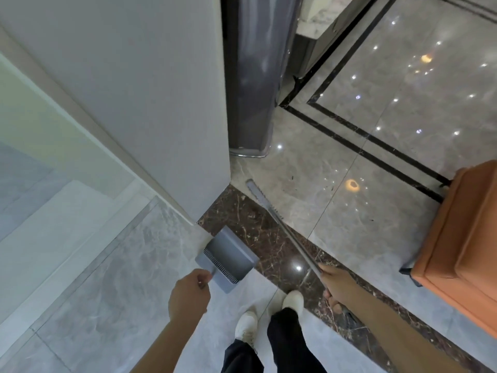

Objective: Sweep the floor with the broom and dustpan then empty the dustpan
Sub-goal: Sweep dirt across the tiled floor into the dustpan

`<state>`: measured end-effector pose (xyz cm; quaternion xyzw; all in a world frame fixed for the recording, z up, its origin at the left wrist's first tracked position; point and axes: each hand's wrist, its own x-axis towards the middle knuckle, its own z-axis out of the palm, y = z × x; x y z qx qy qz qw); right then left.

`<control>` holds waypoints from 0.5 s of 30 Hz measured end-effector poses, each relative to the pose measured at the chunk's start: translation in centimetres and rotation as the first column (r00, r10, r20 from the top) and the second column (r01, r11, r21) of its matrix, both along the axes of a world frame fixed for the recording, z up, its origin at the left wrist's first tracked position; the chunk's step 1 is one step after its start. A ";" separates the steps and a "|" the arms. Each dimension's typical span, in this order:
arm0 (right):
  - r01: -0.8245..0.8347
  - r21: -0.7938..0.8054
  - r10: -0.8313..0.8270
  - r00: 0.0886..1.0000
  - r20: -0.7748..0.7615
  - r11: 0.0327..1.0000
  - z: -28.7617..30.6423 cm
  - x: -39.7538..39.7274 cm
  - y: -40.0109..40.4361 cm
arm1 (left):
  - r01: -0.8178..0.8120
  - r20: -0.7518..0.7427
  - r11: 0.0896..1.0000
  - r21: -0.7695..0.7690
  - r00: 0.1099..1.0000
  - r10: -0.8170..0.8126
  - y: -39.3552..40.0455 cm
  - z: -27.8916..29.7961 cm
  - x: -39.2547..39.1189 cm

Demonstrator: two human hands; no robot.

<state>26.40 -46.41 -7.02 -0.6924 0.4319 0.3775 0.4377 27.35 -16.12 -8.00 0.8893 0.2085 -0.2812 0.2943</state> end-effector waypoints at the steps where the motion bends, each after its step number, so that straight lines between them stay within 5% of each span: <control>1: 0.017 -0.007 -0.017 1.000 0.017 1.000 -0.1 0.3 -0.8 | -0.004 0.003 1.000 0.000 1.000 0.004 -0.9 0.1 0.7; 15: 0.129 -0.089 -0.129 0.992 0.009 0.988 -3.2 7.5 -16.6 | 0.037 0.043 0.999 0.027 0.998 -0.039 -16.6 -0.4 13.3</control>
